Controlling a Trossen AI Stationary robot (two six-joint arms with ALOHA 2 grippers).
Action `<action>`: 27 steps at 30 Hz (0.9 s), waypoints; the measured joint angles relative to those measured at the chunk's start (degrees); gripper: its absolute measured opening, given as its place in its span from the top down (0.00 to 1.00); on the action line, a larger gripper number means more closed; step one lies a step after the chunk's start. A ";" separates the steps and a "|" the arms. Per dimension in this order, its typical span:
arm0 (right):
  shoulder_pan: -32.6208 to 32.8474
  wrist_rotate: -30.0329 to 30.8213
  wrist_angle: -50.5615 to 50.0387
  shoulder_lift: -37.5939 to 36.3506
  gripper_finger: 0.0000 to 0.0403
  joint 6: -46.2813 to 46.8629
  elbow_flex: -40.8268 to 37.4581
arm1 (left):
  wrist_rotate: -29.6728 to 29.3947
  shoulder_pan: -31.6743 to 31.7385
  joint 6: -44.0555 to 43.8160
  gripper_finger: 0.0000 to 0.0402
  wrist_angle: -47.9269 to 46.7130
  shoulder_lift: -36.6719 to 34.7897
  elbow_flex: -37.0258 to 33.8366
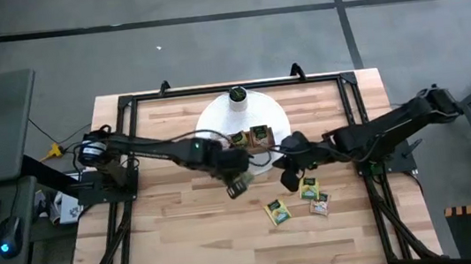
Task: Pick & Place Tea
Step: Put the yellow tea bag into the middle section of the wooden organizer
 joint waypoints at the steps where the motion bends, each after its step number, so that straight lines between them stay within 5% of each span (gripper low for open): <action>1: 0.00 0.51 -0.47 -0.52 1.00 -0.02 0.01 | -2.14 0.16 2.46 1.00 -2.10 0.18 2.77; 9: 0.00 0.90 -1.64 -1.17 1.00 -0.15 0.02 | -9.11 8.03 10.14 1.00 -13.86 4.86 17.81; 27: 0.00 2.11 -2.88 -1.17 1.00 -1.04 0.07 | -9.15 13.52 16.05 1.00 -14.31 15.38 20.19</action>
